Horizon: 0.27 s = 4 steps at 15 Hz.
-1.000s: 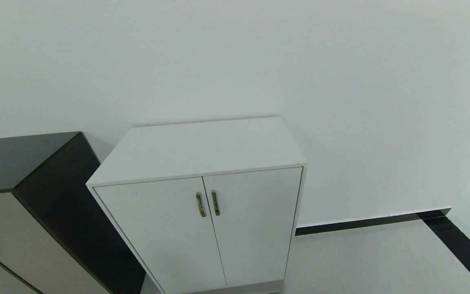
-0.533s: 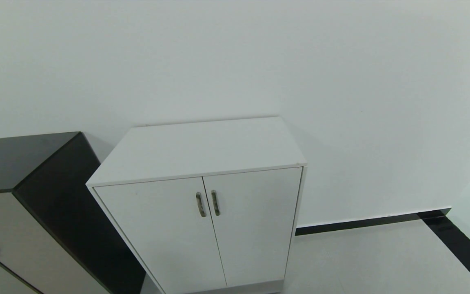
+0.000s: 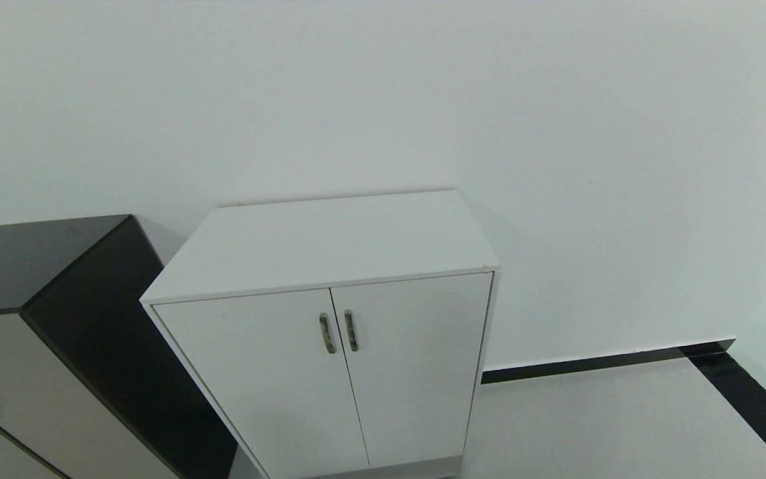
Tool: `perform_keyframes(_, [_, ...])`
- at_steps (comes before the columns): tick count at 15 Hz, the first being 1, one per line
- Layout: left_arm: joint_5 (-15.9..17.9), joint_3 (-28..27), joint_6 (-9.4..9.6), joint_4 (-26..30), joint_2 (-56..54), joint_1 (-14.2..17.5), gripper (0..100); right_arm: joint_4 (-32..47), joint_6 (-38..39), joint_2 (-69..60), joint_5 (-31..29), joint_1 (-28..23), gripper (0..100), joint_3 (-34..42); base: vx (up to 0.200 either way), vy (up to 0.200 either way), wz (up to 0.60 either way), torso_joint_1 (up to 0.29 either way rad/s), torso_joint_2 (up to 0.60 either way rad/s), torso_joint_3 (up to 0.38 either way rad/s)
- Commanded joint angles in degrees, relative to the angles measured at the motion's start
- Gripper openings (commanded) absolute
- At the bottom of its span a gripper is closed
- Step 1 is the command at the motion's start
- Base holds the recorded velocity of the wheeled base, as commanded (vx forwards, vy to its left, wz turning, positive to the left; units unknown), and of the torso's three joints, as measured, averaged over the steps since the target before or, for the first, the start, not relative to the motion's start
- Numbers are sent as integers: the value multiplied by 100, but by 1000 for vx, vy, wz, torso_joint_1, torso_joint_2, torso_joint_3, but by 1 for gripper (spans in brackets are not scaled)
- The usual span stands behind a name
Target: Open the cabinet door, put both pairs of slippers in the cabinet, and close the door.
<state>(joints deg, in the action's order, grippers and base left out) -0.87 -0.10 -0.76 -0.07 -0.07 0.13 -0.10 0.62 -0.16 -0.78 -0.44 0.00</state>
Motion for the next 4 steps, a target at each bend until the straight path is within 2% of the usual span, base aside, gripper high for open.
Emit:
perform_keyframes(1, [-1, 1, -4, -1, 7, 4, 0, 1, -1, 16, -1, 0, 0, 0, 0, 0, 0, 0, 0, 0])
perform_keyframes(4, [-1, 1, -4, -1, 7, 4, 0, 1, -1, 16, -1, 0, 0, 0, 0, 0, 0, 0, 0, 0])
